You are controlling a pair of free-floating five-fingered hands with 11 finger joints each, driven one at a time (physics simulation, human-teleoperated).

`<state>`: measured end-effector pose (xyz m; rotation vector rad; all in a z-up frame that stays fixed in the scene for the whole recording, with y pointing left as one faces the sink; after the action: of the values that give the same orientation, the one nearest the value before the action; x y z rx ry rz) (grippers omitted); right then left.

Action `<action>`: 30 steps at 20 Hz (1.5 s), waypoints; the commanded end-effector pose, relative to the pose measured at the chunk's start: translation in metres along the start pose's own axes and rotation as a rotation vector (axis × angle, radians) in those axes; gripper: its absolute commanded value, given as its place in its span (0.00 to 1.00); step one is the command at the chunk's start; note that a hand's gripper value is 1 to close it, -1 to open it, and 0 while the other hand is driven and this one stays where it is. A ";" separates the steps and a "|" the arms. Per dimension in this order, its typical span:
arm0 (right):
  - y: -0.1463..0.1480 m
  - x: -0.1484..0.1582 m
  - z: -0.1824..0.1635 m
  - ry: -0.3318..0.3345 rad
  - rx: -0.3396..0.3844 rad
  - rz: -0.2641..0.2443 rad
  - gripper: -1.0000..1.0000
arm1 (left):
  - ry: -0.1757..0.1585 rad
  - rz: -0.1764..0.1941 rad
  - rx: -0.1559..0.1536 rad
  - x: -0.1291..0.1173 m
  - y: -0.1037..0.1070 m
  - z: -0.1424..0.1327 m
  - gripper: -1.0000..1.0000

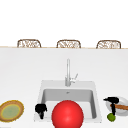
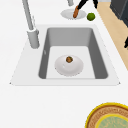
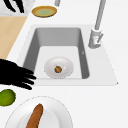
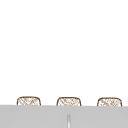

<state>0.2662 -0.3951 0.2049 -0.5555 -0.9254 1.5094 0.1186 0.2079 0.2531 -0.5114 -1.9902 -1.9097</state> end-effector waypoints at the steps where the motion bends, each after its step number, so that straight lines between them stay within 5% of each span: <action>1: -0.001 0.016 -0.006 0.074 -0.027 0.077 0.00 | 0.000 0.000 0.000 0.000 0.000 0.000 0.50; 10: -0.006 0.059 -0.005 0.151 0.028 0.071 0.00 | 0.000 0.000 0.000 0.000 0.000 0.000 0.50; 15: -0.006 0.055 -0.006 0.108 0.006 0.054 0.00 | 0.000 0.000 0.000 0.000 0.000 0.000 0.50; 25: -0.018 0.011 -0.002 0.164 0.089 0.016 0.00 | 0.000 0.000 0.000 0.000 0.000 0.000 0.50; 30: -0.020 -0.023 0.008 0.139 0.047 0.014 0.00 | 0.000 0.000 0.000 0.000 0.000 0.000 0.50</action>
<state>0.2759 -0.3987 0.2213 -0.6153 -0.7922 1.5123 0.1186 0.2079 0.2531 -0.5114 -1.9902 -1.9097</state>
